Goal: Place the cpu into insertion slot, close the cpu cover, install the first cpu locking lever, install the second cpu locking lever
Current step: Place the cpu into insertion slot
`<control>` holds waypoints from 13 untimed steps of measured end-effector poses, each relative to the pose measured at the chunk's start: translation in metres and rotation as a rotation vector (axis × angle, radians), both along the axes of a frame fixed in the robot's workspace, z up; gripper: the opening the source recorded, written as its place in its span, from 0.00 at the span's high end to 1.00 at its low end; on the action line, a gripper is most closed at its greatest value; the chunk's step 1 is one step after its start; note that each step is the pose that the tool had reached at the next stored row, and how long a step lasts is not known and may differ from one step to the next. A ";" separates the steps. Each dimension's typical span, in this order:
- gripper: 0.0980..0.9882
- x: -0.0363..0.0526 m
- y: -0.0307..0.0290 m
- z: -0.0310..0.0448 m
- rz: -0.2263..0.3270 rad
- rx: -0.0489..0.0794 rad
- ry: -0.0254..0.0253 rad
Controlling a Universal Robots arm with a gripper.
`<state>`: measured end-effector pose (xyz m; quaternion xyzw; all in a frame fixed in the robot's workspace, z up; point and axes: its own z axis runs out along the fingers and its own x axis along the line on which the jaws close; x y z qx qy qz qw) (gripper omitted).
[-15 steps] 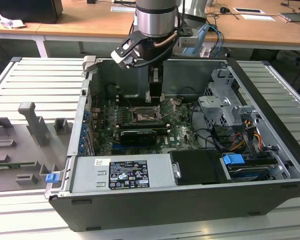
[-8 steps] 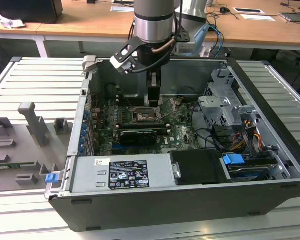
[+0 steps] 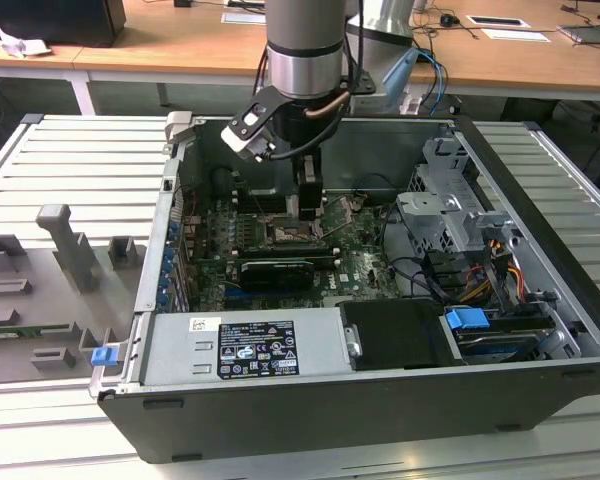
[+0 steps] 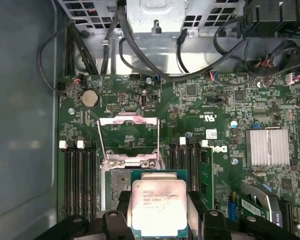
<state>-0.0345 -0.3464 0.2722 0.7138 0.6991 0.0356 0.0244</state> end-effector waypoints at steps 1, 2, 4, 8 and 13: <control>0.52 -0.0002 0.0000 -0.0015 0.002 0.000 0.0000; 0.52 -0.0002 0.0000 -0.0025 0.006 0.000 0.0000; 0.52 -0.0006 0.0000 -0.0048 0.023 0.000 0.0001; 0.52 -0.0013 0.0001 -0.0077 0.024 0.000 0.0000; 0.52 -0.0026 0.0007 -0.0126 0.024 0.000 0.0000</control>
